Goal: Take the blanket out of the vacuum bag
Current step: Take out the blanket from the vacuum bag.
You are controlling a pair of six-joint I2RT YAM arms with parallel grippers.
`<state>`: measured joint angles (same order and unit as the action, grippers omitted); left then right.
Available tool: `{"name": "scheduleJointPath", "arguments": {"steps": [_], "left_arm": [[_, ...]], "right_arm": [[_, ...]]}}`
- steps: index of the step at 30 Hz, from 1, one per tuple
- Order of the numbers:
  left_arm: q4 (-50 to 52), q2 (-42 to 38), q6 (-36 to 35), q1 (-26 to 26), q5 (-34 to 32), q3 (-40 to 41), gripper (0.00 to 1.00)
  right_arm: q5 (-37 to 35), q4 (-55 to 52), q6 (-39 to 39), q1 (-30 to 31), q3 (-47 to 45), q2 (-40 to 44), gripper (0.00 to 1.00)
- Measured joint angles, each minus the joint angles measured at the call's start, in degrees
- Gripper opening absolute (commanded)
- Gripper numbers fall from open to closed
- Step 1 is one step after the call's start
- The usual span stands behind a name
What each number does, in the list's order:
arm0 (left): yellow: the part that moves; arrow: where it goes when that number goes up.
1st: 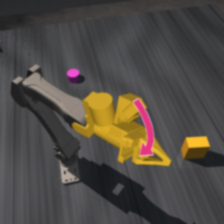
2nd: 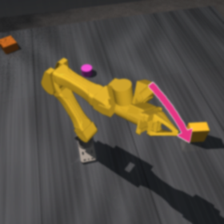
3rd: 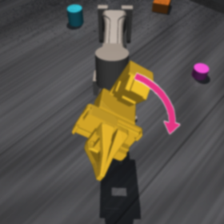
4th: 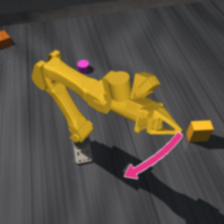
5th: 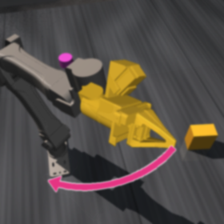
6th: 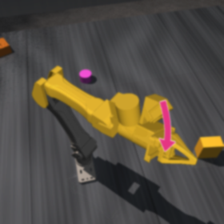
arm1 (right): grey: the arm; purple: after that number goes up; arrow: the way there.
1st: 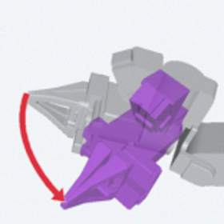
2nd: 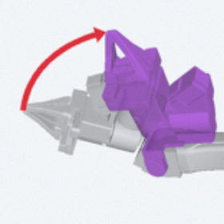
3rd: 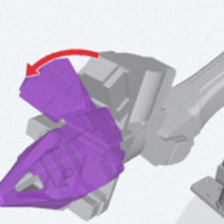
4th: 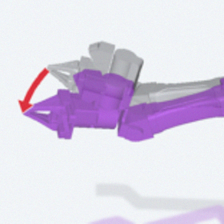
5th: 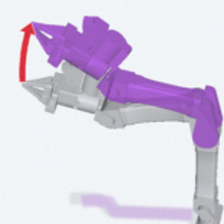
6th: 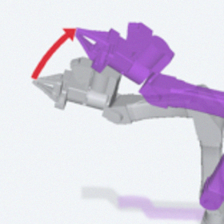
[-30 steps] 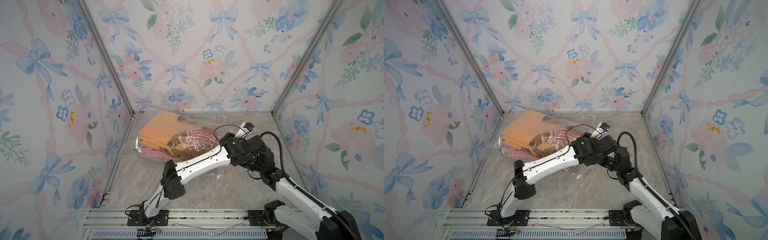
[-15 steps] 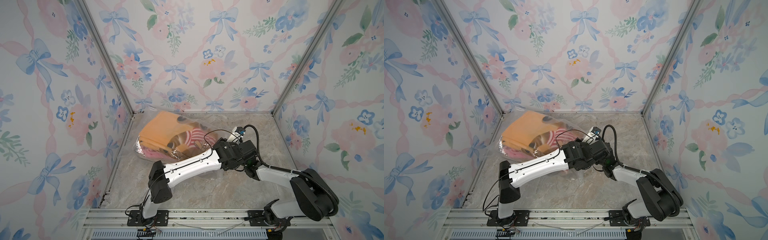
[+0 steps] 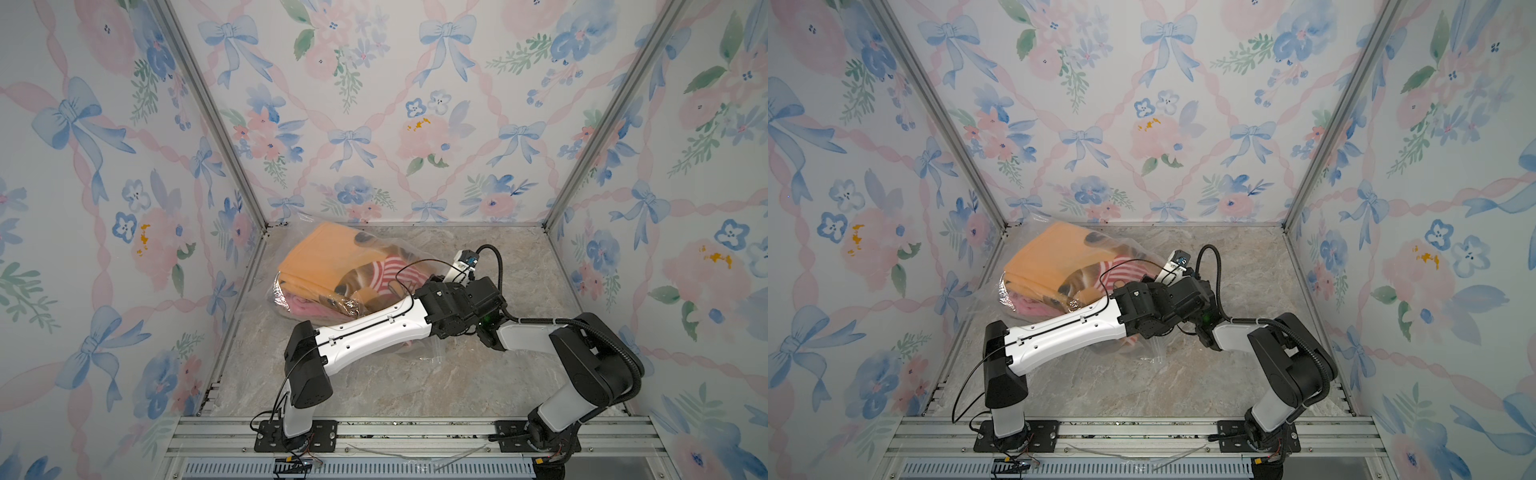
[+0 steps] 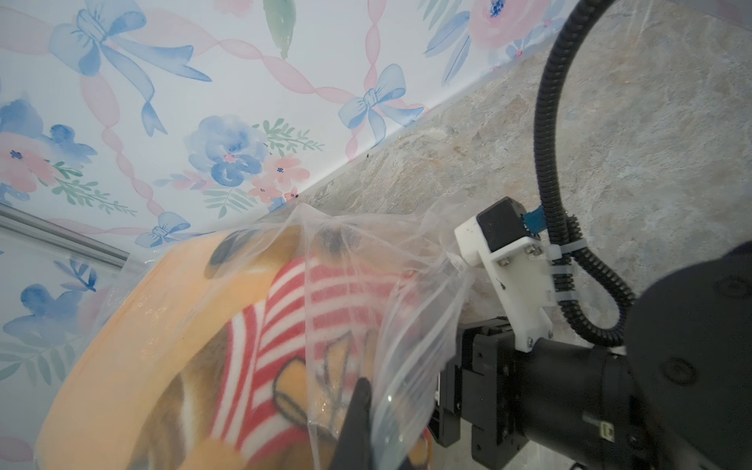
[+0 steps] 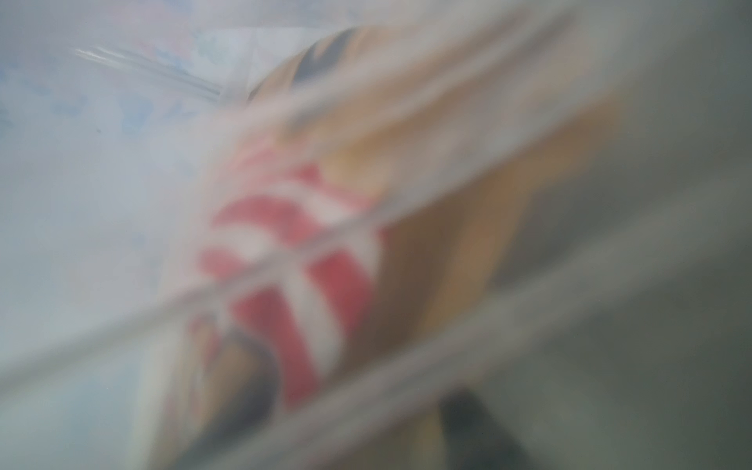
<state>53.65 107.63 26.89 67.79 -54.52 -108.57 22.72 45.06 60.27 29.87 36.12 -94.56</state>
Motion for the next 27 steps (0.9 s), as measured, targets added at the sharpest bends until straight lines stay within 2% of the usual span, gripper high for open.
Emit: {"name": "scheduleJointPath", "arguments": {"steps": [8, 20, 25, 27], "left_arm": [[0.0, 0.0, 0.0, -0.3, 0.0, 0.0, 0.0], [0.0, 0.0, 0.0, -0.4, 0.4, 0.0, 0.0], [0.0, 0.0, 0.0, -0.3, 0.4, 0.0, 0.0], [0.0, 0.0, 0.2, -0.2, 0.4, 0.0, 0.0]], "right_arm": [[1.1, 2.2, 1.1, 0.1, 2.7, -4.0, 0.69], [1.1, 2.5, 1.7, 0.7, 3.2, -5.6, 0.7], [0.8, 1.3, 1.7, 1.4, 4.8, -5.6, 0.44], [0.8, 0.1, 1.5, 1.6, 6.2, -5.7, 0.27]]}}
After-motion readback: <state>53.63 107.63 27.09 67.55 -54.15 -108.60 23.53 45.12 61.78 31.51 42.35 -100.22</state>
